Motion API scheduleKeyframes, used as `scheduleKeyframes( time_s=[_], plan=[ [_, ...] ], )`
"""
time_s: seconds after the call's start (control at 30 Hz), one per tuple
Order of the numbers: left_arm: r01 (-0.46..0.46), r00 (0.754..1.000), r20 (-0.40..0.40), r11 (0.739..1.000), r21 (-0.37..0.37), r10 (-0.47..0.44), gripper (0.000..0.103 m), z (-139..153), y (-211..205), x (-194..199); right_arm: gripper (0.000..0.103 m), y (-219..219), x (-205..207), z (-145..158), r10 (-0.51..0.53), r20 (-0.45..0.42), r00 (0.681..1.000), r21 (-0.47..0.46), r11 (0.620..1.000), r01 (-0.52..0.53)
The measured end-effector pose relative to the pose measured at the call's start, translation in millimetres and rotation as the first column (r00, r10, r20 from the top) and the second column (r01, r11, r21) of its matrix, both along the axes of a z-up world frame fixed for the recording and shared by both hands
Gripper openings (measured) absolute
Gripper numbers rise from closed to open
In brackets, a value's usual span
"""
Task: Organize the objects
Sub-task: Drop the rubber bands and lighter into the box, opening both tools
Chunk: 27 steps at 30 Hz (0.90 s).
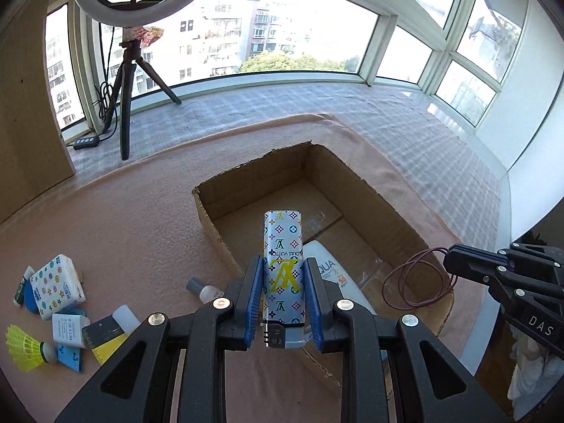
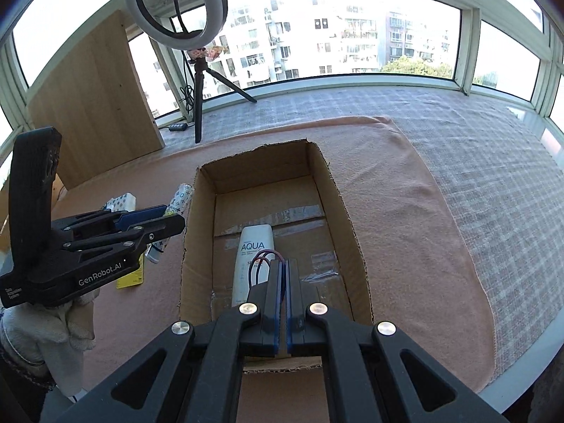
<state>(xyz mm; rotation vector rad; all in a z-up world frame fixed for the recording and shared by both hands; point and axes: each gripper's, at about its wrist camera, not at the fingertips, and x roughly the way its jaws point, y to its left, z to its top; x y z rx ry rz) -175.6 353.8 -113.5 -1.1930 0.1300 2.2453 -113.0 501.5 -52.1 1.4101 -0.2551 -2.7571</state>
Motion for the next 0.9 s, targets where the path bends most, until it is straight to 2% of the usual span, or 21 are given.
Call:
scheduleKeyframes(
  time_s=[0.07, 0.1, 0.13, 0.17, 0.23, 0.3, 0.57, 0.9],
  plan=[
    [0.003, 1.0, 0.002, 1.0, 0.008, -0.003, 0.028, -0.4, 5.5, -3.0, 0.003, 2.7, -0.6, -0.5, 0.002, 0.003, 1.0, -0.007, 1.0, -0.002],
    [0.005, 1.0, 0.01, 1.0, 0.005, -0.005, 0.036, -0.6, 7.9, -4.5, 0.004, 4.3, -0.2, -0.1, 0.006, -0.003, 1.0, -0.017, 1.0, -0.007],
    [0.0, 1.0, 0.014, 1.0, 0.006, 0.0, 0.059, -0.2, 8.8, -5.5, 0.011, 5.3, 0.2, 0.3, 0.013, -0.008, 1.0, -0.028, 1.0, -0.014],
    [-0.01, 1.0, 0.006, 1.0, 0.017, 0.01, 0.071, 1.5, 7.4, -5.2, 0.035, 6.2, 0.6, 0.5, 0.02, -0.007, 1.0, -0.038, 0.999, -0.021],
    [-0.016, 1.0, -0.001, 1.0, 0.026, 0.016, 0.071, 4.3, 4.1, -3.3, 0.067, 7.4, 3.3, 1.9, 0.015, -0.017, 1.0, -0.047, 0.999, -0.016],
    [-0.023, 1.0, 0.001, 1.0, 0.02, 0.023, 0.071, 4.2, 1.8, -3.1, 0.067, 8.9, 7.6, 5.5, 0.001, -0.049, 0.999, -0.052, 0.999, -0.003],
    [-0.056, 0.998, 0.017, 0.998, 0.013, 0.056, 0.071, 2.6, -24.0, 0.8, 0.067, 4.7, 8.5, 5.6, 0.001, -0.041, 0.999, -0.099, 0.995, -0.005],
    [-0.166, 0.986, 0.027, 0.986, -0.002, 0.166, 0.071, 0.7, -104.5, 15.0, 0.067, -35.2, 3.6, 11.5, 0.076, -0.048, 0.996, -0.131, 0.988, -0.081]
  ],
)
